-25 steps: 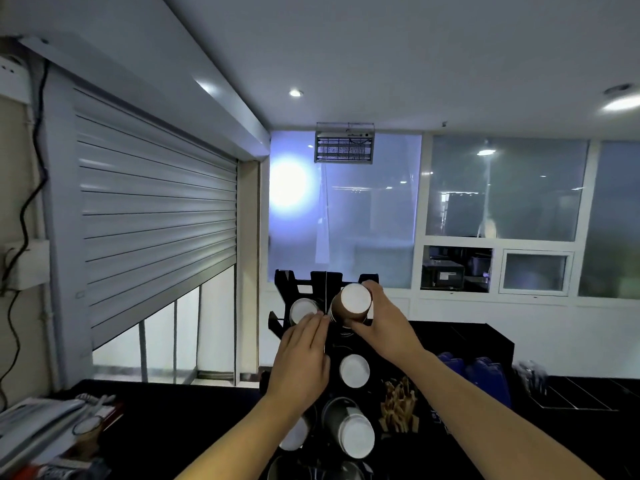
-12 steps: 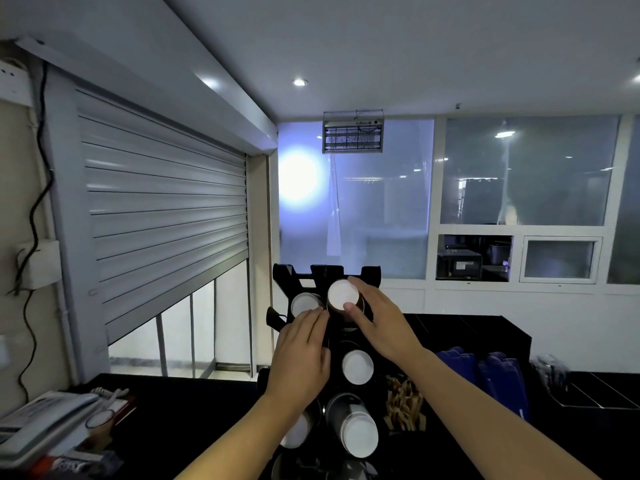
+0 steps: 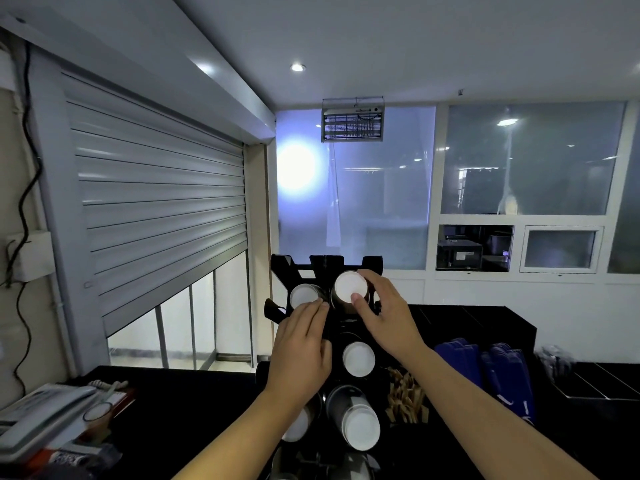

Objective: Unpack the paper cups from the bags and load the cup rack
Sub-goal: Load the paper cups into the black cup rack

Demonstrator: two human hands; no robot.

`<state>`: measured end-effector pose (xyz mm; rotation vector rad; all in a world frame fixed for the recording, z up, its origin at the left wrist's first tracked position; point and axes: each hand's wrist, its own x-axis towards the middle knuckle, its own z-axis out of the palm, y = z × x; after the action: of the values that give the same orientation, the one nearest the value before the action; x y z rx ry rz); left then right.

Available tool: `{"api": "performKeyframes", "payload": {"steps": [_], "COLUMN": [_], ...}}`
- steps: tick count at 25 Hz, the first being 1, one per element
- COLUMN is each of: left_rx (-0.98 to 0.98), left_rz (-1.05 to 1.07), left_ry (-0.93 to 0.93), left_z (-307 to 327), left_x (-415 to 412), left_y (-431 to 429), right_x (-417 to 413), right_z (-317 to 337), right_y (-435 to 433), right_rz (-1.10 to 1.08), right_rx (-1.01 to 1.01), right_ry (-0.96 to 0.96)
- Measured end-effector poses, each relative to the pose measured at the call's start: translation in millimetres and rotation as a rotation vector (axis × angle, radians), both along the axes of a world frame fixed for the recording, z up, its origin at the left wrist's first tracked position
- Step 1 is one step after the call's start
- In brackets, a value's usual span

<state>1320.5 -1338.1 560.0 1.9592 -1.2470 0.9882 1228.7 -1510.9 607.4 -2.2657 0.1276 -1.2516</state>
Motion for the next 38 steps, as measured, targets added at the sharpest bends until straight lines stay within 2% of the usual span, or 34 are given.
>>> {"api": "performKeyframes", "payload": {"steps": [2,5,7,9,15,26,32,38], "left_rx": [-0.005,-0.006,-0.003,0.0,0.007,0.024,0.011,0.003], "left_rz": [-0.005,-0.003,0.005,0.009,0.014,0.017,0.007,-0.01], "left_ry": [-0.003,0.003,0.006,0.002,0.004,0.005,0.003,0.007], "left_z": [-1,-1,0,1,0,1,1,2], "left_x": [0,1,0,-2,-2,-2,-3,-4], "left_y": [-1,-1,0,1,2,1,1,3], "right_x": [-4,-10,-12,-14,-15,1,-2,-7], "right_z": [3,17,26,31,28,38,25,30], "right_y": [-3,-4,-6,-7,-7,-11,-4,1], "right_rz": [-0.013,-0.046,-0.077,-0.064,-0.008,-0.084,-0.056,0.025], "right_rx": [-0.045,-0.328,-0.433,-0.411,-0.33,-0.64,-0.576,-0.226], "right_ry": [0.001,0.094,0.189,0.226,0.176,0.265,0.226,0.248]}}
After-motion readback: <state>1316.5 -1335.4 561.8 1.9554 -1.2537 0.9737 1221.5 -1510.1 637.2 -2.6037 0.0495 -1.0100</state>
